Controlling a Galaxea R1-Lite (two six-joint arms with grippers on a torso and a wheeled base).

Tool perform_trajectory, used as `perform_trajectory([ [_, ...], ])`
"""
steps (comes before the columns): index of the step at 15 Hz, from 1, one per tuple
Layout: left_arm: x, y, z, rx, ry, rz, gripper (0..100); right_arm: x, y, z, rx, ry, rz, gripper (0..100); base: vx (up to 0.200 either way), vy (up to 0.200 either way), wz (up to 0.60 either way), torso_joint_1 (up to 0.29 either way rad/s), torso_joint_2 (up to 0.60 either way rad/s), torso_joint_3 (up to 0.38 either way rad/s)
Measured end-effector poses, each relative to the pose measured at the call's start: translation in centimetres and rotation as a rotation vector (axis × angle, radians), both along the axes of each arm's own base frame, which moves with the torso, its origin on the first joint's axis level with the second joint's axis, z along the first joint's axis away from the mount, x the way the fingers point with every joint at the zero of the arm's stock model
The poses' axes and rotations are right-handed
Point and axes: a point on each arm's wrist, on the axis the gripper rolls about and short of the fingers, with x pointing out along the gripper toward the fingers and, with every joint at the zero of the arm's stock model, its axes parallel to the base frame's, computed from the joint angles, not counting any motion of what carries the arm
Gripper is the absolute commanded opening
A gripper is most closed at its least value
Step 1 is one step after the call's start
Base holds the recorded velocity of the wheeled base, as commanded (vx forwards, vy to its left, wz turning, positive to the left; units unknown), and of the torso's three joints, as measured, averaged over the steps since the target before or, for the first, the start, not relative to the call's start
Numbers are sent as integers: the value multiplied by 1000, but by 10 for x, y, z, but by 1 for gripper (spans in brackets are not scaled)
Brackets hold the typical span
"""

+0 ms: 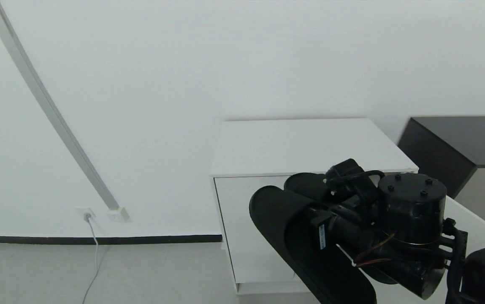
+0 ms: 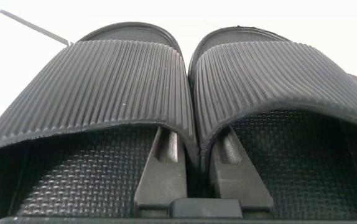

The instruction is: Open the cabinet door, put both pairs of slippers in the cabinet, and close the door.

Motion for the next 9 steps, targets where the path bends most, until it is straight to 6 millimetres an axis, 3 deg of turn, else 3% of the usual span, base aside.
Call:
perform_trajectory([
  [6,0,0,0,0,0,0,0,0,0,-1,0,3,6,0,0,0,0,0,0,0],
  [9,0,0,0,3,1,-1,0,0,0,-1,0,3,6,0,0,-200,0,4,-1,2],
])
